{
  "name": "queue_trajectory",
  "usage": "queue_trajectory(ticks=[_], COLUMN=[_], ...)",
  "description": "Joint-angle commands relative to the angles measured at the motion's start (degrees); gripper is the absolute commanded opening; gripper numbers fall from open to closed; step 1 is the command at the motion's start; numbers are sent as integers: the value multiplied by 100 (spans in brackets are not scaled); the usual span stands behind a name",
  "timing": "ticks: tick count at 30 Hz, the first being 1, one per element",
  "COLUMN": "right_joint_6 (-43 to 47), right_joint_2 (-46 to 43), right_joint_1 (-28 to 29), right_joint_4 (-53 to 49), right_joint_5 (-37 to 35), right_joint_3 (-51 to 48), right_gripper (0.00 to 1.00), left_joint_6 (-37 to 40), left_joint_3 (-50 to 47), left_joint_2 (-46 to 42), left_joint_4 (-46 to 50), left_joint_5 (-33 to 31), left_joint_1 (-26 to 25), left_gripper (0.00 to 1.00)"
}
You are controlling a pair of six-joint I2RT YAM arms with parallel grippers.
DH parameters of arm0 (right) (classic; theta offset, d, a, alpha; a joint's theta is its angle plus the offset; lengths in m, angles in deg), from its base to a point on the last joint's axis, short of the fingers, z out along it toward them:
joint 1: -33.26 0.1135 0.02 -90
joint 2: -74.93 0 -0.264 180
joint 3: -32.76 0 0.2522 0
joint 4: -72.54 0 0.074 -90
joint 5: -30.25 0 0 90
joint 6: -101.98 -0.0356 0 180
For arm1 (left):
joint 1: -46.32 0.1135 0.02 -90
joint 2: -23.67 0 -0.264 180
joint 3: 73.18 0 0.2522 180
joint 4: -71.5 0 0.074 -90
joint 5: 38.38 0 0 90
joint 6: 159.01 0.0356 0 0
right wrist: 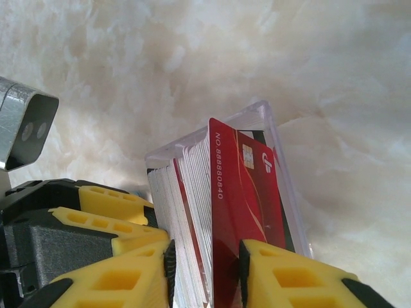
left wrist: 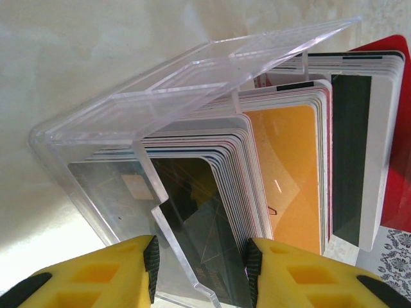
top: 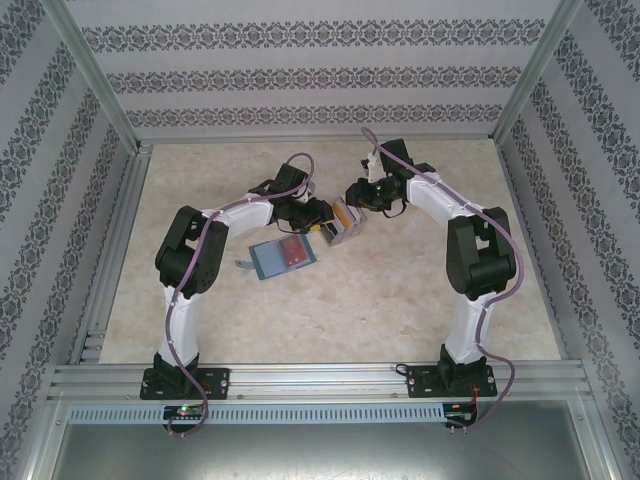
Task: Put the credit cards into the card holder
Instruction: Pick up the credit card from the storage box.
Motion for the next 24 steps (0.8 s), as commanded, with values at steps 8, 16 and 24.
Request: queue_trajectory(ticks=[8, 16, 24], right_joint_6=[124, 175, 178], right_joint_2=[-190, -419, -840], right_joint_1=[-30, -133, -205], right_joint_4=[-131, -159, -71], right_joint_5=[113, 27, -148], right_joint_3=[46, -9, -201], right_gripper=[16, 6, 6], left_joint_6=[-28, -11, 42], left_joint_3=[83, 73, -59], left_joint_2=[162, -77, -550], left_joint_4=[59, 60, -63], left_joint_5=[-30, -101, -146], left_joint_1=[-88, -84, -92], left_gripper=[43, 43, 43])
